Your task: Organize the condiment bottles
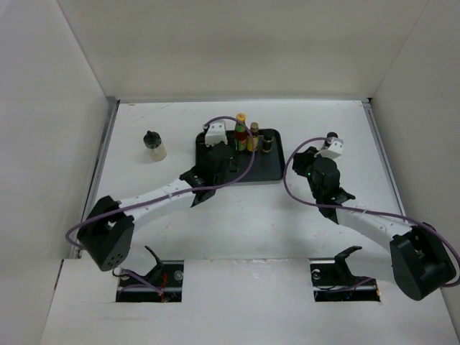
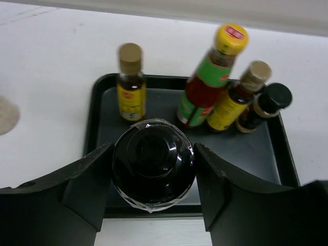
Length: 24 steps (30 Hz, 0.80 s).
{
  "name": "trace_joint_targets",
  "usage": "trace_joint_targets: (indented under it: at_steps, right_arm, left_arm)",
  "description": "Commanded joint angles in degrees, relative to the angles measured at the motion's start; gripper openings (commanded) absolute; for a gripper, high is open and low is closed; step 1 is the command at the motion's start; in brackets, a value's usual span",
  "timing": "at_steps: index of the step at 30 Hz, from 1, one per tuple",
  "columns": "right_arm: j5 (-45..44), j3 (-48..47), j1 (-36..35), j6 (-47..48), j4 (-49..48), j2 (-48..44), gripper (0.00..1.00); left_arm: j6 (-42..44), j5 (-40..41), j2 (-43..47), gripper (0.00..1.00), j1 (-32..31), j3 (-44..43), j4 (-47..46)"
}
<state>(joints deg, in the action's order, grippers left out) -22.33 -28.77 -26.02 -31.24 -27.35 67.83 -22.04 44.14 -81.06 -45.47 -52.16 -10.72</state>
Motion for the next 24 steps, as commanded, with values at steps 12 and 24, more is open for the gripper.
trace_joint_targets:
  at_steps: [12, 24]
  right_arm:
    - [-1.8, 1.8, 2.4, -0.6, -2.8, -3.0, 0.53]
    - [-1.6, 1.4, 2.2, -0.6, -2.8, -2.1, 0.58]
  left_arm:
    - [-0.2, -2.7, -18.8, 0.39, -1.8, -11.8, -13.8]
    - [-0.7, -0.9, -20.0, 0.79, -1.9, -5.9, -18.9]
